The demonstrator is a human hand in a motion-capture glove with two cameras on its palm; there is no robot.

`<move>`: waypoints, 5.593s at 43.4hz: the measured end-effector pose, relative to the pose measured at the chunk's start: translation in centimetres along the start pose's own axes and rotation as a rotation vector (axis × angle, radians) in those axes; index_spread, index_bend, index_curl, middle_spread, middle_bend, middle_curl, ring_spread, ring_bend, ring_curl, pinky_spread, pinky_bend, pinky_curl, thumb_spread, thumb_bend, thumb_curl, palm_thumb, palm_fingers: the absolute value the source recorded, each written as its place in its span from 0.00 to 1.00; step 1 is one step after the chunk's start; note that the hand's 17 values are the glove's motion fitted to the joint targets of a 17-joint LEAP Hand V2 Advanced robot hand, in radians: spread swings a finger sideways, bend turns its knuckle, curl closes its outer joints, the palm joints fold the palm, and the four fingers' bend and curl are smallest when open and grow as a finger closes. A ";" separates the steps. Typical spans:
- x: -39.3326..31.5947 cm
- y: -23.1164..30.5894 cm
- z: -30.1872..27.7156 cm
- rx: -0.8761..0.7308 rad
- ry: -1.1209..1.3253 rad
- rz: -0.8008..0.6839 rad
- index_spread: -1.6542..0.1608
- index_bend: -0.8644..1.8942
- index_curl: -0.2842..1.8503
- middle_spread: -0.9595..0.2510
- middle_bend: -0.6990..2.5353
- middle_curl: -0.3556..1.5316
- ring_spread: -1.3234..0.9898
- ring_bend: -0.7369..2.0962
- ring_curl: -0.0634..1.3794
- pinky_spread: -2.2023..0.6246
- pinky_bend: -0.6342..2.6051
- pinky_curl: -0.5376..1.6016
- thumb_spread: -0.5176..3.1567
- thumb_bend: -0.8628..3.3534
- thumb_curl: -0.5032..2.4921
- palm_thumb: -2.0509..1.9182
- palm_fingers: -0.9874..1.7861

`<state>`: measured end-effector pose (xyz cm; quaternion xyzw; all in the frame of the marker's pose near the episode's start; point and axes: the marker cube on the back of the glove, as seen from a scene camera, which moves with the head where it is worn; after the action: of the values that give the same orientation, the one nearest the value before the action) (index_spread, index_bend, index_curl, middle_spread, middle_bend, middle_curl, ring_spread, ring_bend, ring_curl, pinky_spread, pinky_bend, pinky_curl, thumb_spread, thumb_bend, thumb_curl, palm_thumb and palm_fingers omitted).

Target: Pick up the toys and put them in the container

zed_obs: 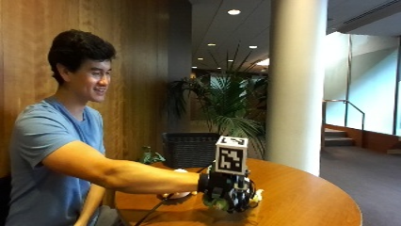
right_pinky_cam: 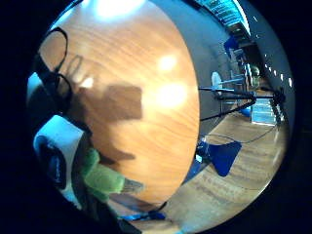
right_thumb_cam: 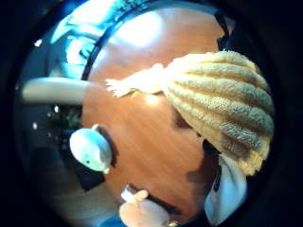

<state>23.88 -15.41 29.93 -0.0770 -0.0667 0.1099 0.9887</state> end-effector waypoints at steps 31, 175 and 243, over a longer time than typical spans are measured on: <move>-8.0 14.1 -28.7 0.280 0.034 -0.071 0.71 0.37 0.13 0.44 0.40 0.50 0.39 0.66 0.40 0.63 0.51 0.44 0.40 0.26 0.41 0.71 0.74; -27.1 10.3 5.3 -0.024 0.127 -0.291 0.75 0.37 0.17 0.80 0.29 0.32 0.53 0.64 0.34 0.72 0.61 0.39 0.50 0.27 0.30 0.65 0.55; -40.2 21.3 -26.2 0.275 -0.062 -0.332 0.71 0.37 0.25 0.40 0.34 0.53 0.37 0.65 0.41 0.63 0.54 0.45 0.34 0.24 0.47 0.70 0.68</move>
<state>-15.53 -7.60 -3.95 0.0743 -0.0930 -0.0443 0.9919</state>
